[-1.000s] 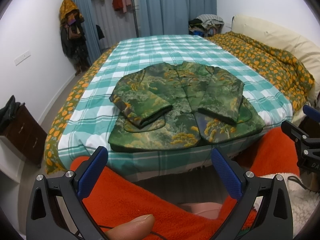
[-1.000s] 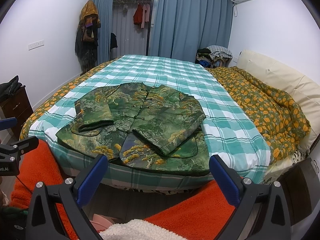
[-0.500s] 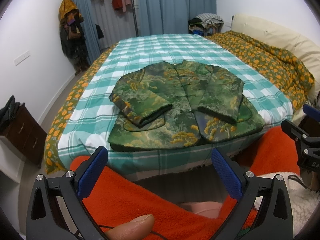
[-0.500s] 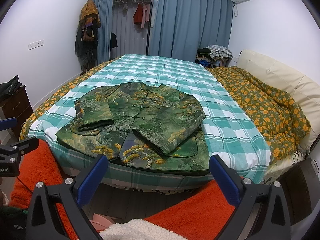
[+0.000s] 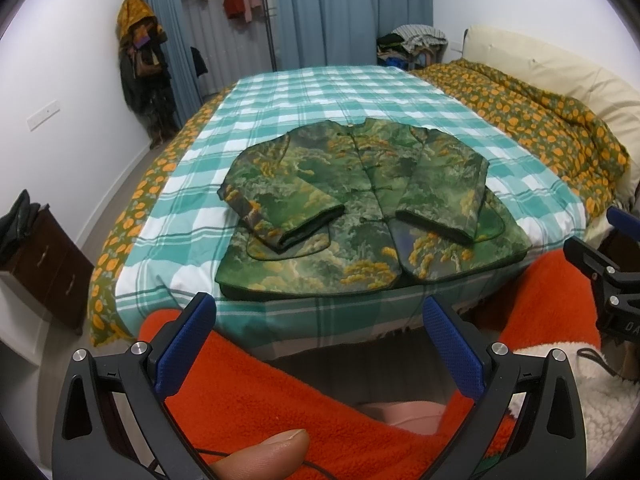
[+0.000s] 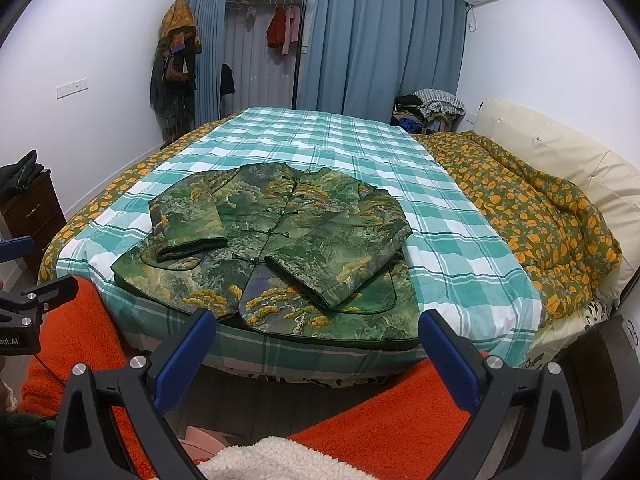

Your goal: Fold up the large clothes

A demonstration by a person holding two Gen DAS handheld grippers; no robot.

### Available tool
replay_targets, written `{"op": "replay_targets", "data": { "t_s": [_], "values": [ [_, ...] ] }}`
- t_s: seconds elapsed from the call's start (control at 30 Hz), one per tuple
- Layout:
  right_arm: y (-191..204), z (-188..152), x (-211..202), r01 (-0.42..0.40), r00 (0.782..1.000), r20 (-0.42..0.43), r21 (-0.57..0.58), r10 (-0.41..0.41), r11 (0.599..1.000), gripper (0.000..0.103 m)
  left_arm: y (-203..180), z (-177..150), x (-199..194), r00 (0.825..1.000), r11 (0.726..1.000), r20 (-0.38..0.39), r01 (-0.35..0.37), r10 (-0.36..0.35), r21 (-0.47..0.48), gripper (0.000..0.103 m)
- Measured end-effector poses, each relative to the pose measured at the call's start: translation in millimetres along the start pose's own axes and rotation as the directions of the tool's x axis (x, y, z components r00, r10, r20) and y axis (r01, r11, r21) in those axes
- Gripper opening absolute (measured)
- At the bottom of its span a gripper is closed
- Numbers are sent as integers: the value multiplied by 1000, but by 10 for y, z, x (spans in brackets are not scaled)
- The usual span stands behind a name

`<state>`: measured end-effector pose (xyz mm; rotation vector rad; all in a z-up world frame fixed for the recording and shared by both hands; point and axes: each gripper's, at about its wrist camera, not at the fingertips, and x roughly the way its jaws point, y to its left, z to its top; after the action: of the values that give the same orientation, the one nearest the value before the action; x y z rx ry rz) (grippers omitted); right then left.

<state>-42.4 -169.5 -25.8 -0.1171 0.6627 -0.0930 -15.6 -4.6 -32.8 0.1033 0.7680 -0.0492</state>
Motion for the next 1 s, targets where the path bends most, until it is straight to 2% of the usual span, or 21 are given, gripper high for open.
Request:
{"op": "replay_targets", "data": {
  "t_s": [0.67, 1.0],
  "values": [
    [-22, -65, 2, 16, 1000, 11, -7, -16, 1000, 103, 109, 61, -2, 1000, 1000, 14, -15, 15, -17, 103],
    [-33, 143, -19, 33, 998, 54, -62, -29, 998, 103, 233, 141, 1, 998, 998, 25, -56, 57, -37, 103]
  ]
}}
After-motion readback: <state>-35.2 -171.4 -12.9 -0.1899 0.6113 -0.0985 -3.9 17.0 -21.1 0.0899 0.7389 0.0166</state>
